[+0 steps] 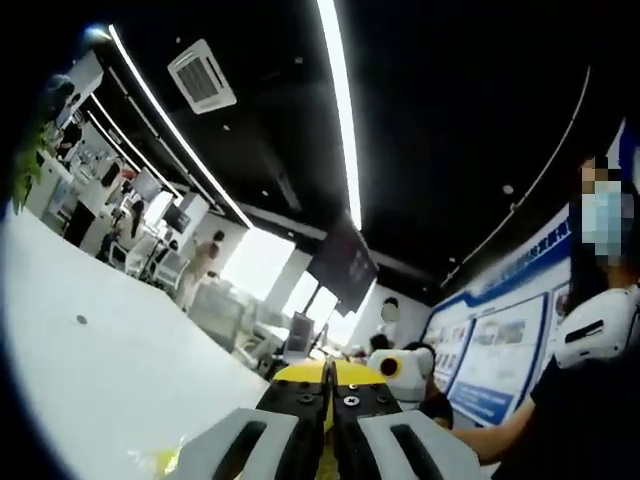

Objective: Compare the silicone blocks by pressing each to a similar depth, holding the contact briefly, and releasing to observe deformation and rebound differences across the visible hardness samples.

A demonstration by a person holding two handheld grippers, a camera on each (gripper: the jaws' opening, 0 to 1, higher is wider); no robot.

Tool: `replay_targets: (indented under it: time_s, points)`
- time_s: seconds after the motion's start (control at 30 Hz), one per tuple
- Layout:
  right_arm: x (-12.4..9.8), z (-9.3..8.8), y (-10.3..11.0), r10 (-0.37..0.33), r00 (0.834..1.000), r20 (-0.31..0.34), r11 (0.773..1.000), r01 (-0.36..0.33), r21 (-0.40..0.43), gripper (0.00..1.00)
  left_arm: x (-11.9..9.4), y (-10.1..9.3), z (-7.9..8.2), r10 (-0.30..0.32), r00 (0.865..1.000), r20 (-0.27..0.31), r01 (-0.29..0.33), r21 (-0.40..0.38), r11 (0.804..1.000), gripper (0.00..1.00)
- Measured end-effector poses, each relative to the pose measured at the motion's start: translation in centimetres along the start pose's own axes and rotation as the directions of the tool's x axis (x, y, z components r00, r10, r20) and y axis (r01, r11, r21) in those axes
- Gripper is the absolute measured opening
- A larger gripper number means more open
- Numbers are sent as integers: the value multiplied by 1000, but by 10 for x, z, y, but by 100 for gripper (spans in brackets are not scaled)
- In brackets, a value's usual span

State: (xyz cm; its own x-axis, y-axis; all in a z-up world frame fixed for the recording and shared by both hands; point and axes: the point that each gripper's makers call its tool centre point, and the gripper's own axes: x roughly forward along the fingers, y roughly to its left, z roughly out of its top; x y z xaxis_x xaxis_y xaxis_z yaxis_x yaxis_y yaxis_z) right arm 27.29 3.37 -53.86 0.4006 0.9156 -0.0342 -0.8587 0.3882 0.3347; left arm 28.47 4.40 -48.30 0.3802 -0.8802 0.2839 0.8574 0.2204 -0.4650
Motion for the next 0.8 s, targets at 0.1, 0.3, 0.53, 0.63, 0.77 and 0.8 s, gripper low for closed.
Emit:
replay_targets:
  time_s: [0.1, 0.3, 0.53, 0.63, 0.77, 0.8]
  points:
    - [0, -2, 2, 9, 1000, -10, 1000, -8, 18, 2, -2, -1, -2, 9, 1000, -3, -9, -3, 1000, 0]
    - [1, -4, 5, 27, 999, -25, 999, -27, 20, 3, -5, -2, -2, 28, 1000, 14, -28, -15, 1000, 0]
    - [1, -8, 8, 49, 998, -36, 995, -46, 92, 4, -6, -2, -4, 50, 999, -13, -50, -4, 999, 0]
    - [1, -7, 10, 54, 998, -44, 994, -50, 94, 5, -7, -3, -4, 54, 999, -8, -54, -13, 998, 0]
    - [2, -7, 12, 63, 997, -41, 990, -58, 125, 5, -8, -3, -3, 61, 998, -9, -61, -13, 998, 0]
    - [2, -7, 12, 64, 997, -43, 990, -58, 128, 5, -8, -3, -2, 62, 998, -8, -62, -12, 998, 0]
